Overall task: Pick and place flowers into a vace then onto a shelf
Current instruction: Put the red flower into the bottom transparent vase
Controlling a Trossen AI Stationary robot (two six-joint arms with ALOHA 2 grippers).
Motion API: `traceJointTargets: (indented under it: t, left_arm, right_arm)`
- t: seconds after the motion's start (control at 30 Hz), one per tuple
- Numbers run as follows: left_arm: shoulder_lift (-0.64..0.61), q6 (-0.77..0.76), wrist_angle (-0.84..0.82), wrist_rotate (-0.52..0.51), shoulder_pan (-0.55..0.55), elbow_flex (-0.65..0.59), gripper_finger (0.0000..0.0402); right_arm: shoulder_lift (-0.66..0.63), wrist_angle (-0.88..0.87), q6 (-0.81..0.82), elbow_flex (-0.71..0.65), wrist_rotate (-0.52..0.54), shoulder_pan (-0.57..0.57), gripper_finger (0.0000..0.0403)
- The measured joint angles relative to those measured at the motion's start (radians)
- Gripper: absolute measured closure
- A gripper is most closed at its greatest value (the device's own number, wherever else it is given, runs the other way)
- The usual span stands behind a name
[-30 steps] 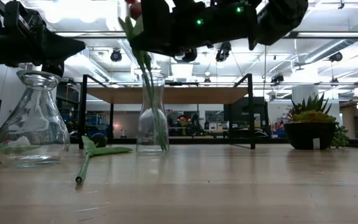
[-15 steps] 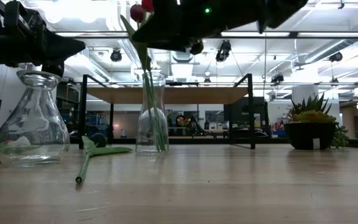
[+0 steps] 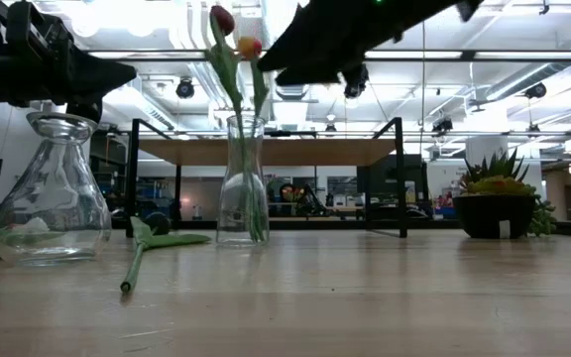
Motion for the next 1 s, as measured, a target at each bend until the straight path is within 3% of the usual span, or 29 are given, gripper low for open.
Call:
traceJointTargets:
  t: [0.33,0.57,0.7,0.8,0.9,1.0]
  left_arm:
    - [0.0,0.0,0.0,0.0,0.0,0.0,0.0398]
    - [0.0,0.0,0.0,0.0,0.0,0.0,0.0398]
    - [0.0,0.0,0.0,0.0,0.0,0.0,0.0398]
    - [0.0,0.0,0.0,0.0,0.0,0.0,0.0398]
    - [0.0,0.0,0.0,0.0,0.0,0.0,0.0398]
    - [0.0,0.0,0.0,0.0,0.0,0.0,0.0398]
  right_arm:
    - [-0.154,0.009,-0.018,-0.151,-0.002,0.087,0.0163]
    - [-0.263,0.14,0.012,-0.396,-0.003,0.141,0.0178]
    - [-0.349,0.309,0.031,-0.558,-0.005,0.122,0.0199]
    - [-0.402,0.478,0.015,-0.667,-0.068,0.081,0.0227]
    - [-0.436,0.643,-0.031,-0.742,-0.2,0.007,0.0268]
    - [-0.465,0.693,-0.071,-0.782,-0.312,-0.089,0.0316]
